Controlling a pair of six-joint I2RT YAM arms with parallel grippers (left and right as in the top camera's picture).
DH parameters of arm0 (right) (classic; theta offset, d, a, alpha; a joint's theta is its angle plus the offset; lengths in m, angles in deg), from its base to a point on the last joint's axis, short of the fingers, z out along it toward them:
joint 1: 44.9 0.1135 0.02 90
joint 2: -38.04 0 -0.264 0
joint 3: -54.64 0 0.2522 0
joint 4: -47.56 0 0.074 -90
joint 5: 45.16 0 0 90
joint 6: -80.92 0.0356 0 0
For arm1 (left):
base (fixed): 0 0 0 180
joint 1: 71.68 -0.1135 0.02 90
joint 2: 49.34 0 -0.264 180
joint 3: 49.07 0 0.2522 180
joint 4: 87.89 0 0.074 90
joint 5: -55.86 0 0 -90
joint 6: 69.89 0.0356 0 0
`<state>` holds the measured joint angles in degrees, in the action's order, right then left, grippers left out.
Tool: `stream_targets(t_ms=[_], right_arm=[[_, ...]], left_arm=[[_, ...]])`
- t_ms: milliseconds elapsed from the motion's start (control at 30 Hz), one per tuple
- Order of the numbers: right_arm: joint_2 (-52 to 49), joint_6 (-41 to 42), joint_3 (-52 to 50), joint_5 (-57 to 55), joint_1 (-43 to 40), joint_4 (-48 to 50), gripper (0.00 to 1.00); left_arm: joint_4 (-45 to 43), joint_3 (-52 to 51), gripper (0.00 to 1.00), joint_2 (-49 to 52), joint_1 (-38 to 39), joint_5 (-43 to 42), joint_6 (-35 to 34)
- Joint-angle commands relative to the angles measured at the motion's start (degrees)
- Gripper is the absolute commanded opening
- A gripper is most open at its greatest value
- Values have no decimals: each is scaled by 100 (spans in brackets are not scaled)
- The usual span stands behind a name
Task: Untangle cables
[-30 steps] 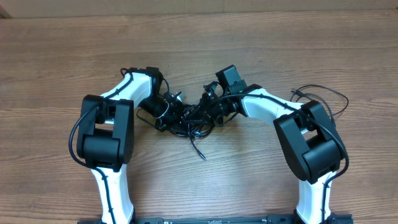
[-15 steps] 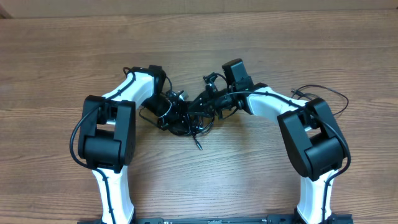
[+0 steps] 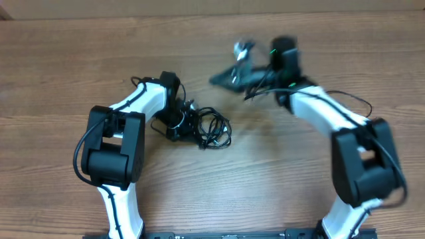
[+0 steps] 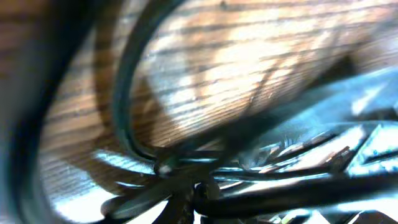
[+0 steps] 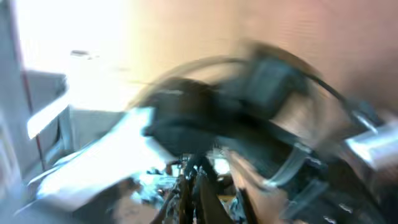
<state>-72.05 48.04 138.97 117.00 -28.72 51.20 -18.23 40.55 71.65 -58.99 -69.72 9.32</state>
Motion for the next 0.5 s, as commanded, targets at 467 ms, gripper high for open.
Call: stream_targets(t_ms=[467], right_arm=[[422, -822, 186, 717, -254, -1320, 29]], left_arm=[[-240, -306, 4, 247, 50, 765, -105]])
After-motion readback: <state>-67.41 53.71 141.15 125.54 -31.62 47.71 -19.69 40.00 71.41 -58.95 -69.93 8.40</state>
